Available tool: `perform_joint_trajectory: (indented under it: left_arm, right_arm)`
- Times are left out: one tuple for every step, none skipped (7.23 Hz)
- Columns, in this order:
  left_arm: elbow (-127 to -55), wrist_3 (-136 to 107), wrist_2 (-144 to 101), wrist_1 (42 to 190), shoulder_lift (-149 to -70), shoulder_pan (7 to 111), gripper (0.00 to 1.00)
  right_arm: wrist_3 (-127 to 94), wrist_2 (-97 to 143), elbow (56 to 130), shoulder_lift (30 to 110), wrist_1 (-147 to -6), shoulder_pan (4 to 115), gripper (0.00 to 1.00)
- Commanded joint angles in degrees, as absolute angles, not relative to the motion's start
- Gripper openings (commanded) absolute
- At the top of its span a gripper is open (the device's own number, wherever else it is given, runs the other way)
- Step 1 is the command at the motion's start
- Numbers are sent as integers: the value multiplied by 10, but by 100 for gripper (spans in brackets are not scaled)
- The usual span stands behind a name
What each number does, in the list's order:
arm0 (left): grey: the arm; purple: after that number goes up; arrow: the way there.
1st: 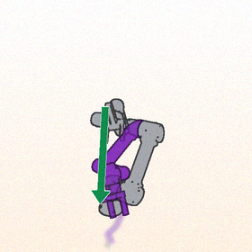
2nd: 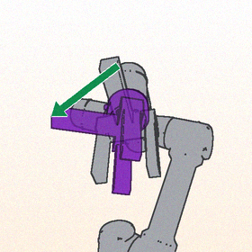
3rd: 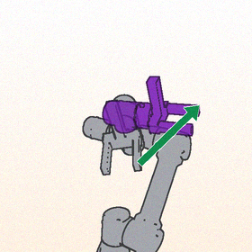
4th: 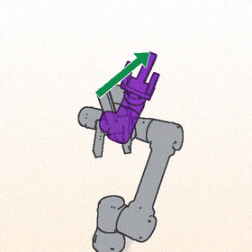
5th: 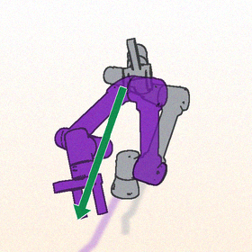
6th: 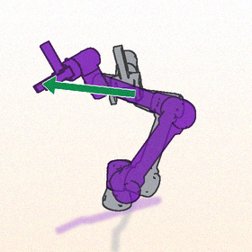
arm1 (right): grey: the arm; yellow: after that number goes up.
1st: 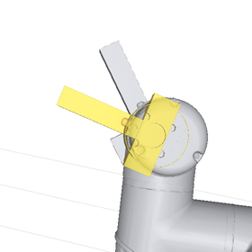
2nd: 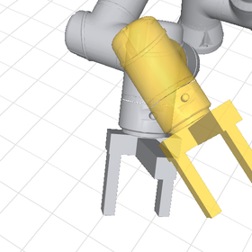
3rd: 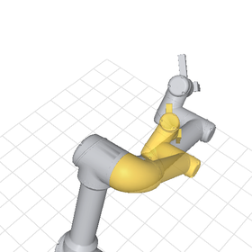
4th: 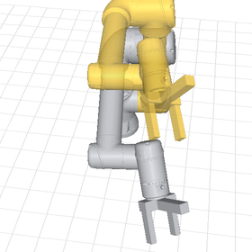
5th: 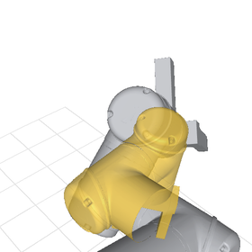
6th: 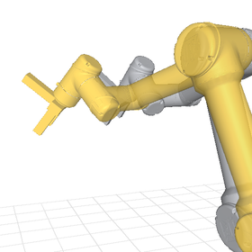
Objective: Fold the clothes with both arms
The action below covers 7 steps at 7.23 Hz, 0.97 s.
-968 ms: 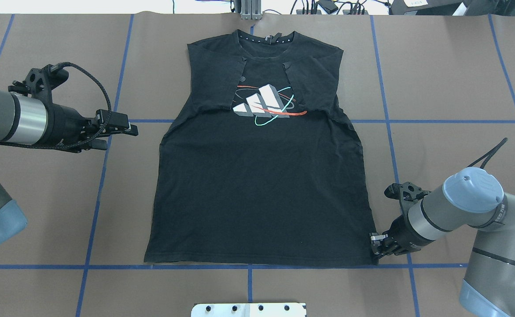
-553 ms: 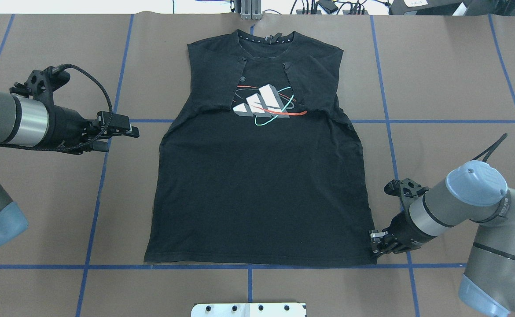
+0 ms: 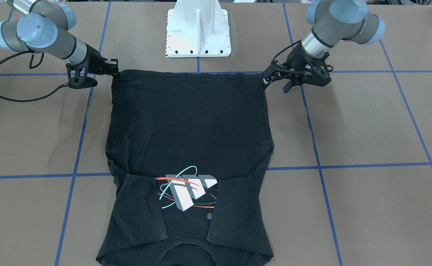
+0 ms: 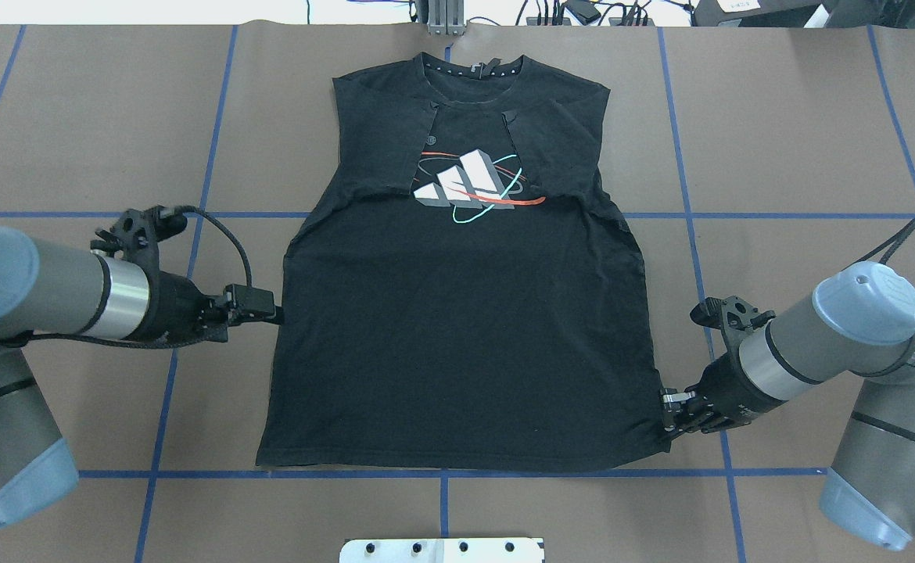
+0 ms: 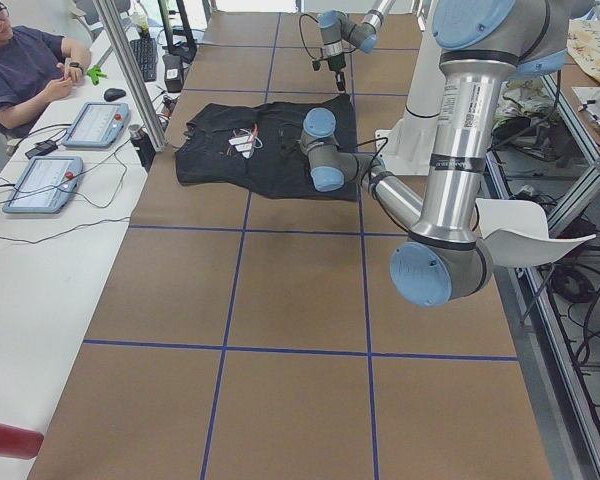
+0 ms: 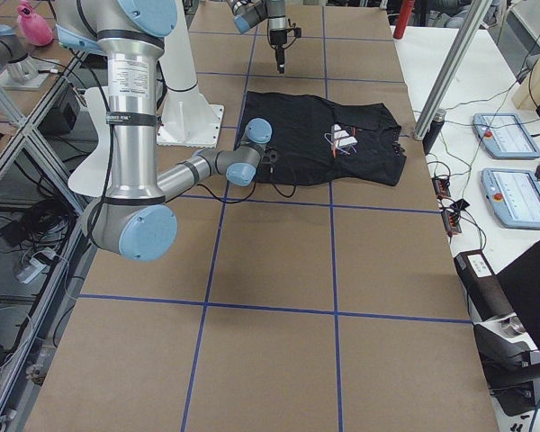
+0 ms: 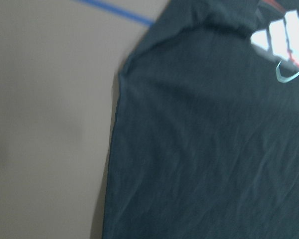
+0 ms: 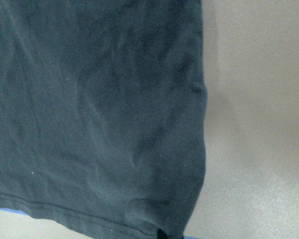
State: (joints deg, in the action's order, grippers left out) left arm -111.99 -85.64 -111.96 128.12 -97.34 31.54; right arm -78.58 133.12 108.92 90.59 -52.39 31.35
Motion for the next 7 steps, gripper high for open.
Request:
perform_joint_trajectory:
  left_arm:
    - [-1121, -879, -1089, 1277, -959, 260, 100]
    - [-1120, -880, -1084, 1260, -957, 244, 100]
    - [-1117, -880, -1075, 1252, -956, 233, 100]
    - [-1116, -880, -1075, 1247, -955, 228, 100]
    - [-1116, -881, -1074, 1239, -955, 217, 100]
    - [-1115, -888, -1067, 1238, -955, 207, 100]
    - [-1116, -889, -1067, 1237, -955, 201, 100]
  right_arm:
    - [-783, 1396, 1089, 904, -501, 358, 0]
    - [-784, 1399, 1089, 904, -501, 360, 0]
    - [-784, 1397, 1088, 904, -501, 359, 0]
    - [-784, 1396, 1088, 903, -501, 358, 0]
    - [-784, 1394, 1087, 902, -501, 357, 0]
    - [-785, 1394, 1087, 895, -501, 356, 0]
    - [-787, 1394, 1086, 889, -502, 355, 0]
